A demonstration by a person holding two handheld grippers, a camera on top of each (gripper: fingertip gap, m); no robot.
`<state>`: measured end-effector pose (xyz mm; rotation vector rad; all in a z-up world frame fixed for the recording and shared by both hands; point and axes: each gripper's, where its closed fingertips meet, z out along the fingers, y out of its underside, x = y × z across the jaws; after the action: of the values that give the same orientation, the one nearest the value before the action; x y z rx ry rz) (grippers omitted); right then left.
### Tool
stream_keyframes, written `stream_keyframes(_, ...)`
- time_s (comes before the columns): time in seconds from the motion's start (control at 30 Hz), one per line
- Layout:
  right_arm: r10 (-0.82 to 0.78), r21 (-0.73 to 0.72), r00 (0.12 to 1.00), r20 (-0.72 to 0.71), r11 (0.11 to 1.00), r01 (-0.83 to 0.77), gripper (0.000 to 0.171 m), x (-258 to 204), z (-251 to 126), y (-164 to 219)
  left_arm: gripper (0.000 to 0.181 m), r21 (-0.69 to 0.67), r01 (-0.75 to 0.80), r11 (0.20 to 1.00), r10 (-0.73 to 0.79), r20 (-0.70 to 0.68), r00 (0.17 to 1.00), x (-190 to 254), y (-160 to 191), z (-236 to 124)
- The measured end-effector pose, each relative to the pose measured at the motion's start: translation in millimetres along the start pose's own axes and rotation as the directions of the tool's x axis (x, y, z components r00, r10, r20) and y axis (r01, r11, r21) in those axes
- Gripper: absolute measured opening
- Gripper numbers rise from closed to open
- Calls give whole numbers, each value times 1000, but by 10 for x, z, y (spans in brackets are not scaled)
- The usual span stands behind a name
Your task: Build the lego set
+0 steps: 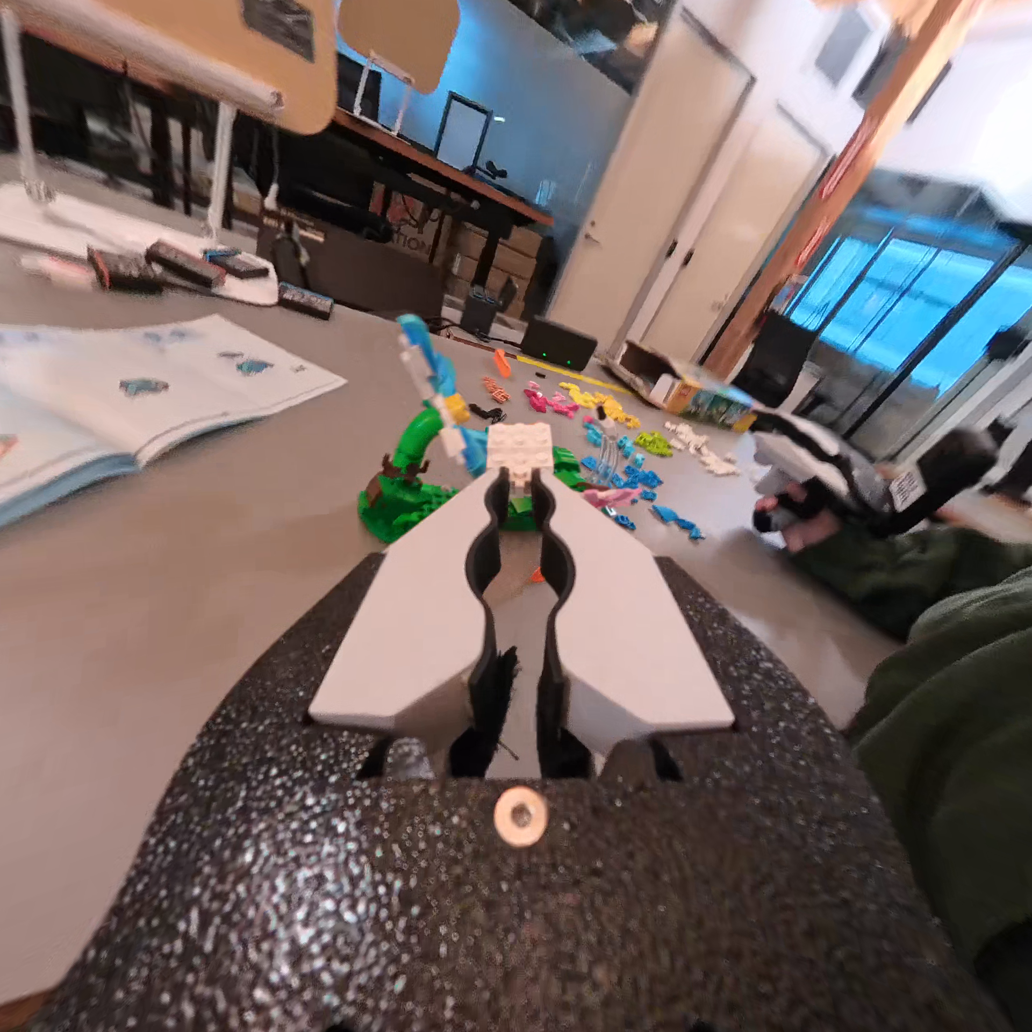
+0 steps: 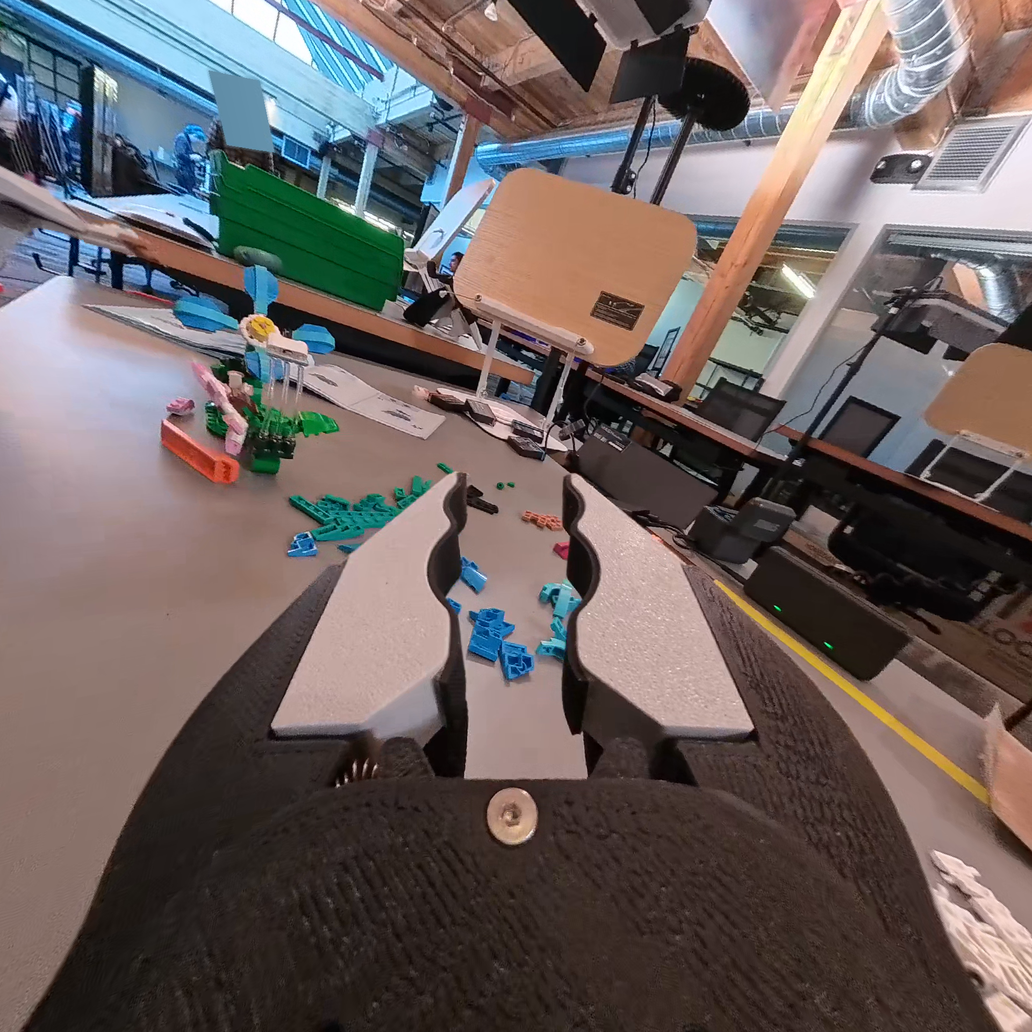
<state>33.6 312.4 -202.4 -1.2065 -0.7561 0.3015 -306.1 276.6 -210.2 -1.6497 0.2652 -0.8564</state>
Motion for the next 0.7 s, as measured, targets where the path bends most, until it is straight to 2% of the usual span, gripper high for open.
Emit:
stream_keyframes(0.23, -41, -28, 999, -26, 999, 40, 32, 22, 14, 38, 5, 78, 255, 964, -252, -46, 967, -327, 3, -173)
stream_keyframes(0.3, -51, -30, 998, -29, 998, 50, 31, 22, 15, 40, 5, 89, 231, 969, -228, -47, 973, -347, 9, -187)
stream_keyframes(0.47, -63, -40, 998, -22, 997, 62, 30, 5, 24, 57, 5, 68, -41, 997, 38, 40, 998, -306, -1, -155)
stream_keyframes(0.53, -62, -43, 998, -14, 997, 61, 30, -8, 31, 66, 5, 47, -45, 998, 43, 32, 999, -277, 8, -138)
stream_keyframes(0.7, -67, -43, 998, 0, 997, 67, 29, -37, 37, 68, 5, 84, 72, 994, -72, -14, 997, -252, -49, -146)
